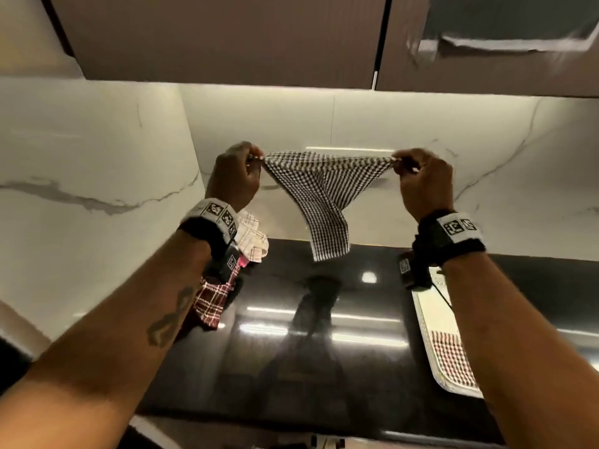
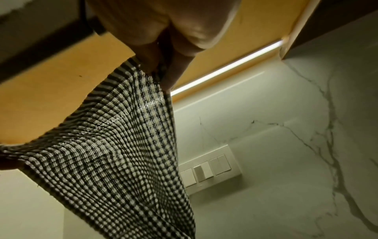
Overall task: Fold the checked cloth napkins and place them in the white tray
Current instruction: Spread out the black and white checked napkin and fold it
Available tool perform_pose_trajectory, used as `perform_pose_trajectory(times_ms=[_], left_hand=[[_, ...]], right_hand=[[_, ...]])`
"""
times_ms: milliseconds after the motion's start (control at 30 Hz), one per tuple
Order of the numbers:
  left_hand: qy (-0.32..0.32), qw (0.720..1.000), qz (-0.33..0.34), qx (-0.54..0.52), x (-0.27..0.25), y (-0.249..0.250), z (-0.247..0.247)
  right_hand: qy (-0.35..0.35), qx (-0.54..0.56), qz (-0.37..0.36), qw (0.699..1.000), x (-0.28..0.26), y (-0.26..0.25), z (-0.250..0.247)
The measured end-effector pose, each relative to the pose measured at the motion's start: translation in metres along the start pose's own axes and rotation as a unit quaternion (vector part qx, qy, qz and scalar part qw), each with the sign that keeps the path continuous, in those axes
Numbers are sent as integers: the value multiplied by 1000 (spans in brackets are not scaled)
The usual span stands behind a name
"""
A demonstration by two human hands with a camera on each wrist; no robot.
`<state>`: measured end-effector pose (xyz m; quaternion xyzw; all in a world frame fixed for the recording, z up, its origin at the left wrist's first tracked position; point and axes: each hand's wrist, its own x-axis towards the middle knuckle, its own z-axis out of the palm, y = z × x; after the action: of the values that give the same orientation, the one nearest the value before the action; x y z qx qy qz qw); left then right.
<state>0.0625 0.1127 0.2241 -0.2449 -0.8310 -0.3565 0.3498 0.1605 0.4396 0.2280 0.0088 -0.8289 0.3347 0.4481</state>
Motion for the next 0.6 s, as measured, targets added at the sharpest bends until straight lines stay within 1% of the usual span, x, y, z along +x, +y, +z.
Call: perform_pose_trajectory(times_ms=[67,100,200,233,300,367,433,500,600], left_hand=[[3,1000,1,-18,-44,-4,-6],[-4,1000,-10,-27,-72,-5,-9],[-46,997,-37,-42,-165,-5,-16],[-71,996,-37,-42,-195,-5,-17],[-145,987,-52,-43,-255,-14,-15],[-231,968,-93,-26,-306,-27,-12],[-307,943,-129,3,-350,-36,-10],[-360,922,-142,8,-381,-41,-10],[-409,897,-167,11,-400,-45,-14]], right_hand=[[-4,-1,-20,1000,-41,3,-11],[-17,-4,-20,1000,-68,6,-15],[-89,-6,2,996,-162,23,-22],[-124,-7,13,992,-193,30,-23],[-193,-10,34,981,-253,44,-25],[-255,-18,58,965,-307,56,-24],[-320,-37,82,943,-350,65,-25],[-378,-46,117,917,-381,69,-28],[-410,-68,141,899,-405,64,-34]])
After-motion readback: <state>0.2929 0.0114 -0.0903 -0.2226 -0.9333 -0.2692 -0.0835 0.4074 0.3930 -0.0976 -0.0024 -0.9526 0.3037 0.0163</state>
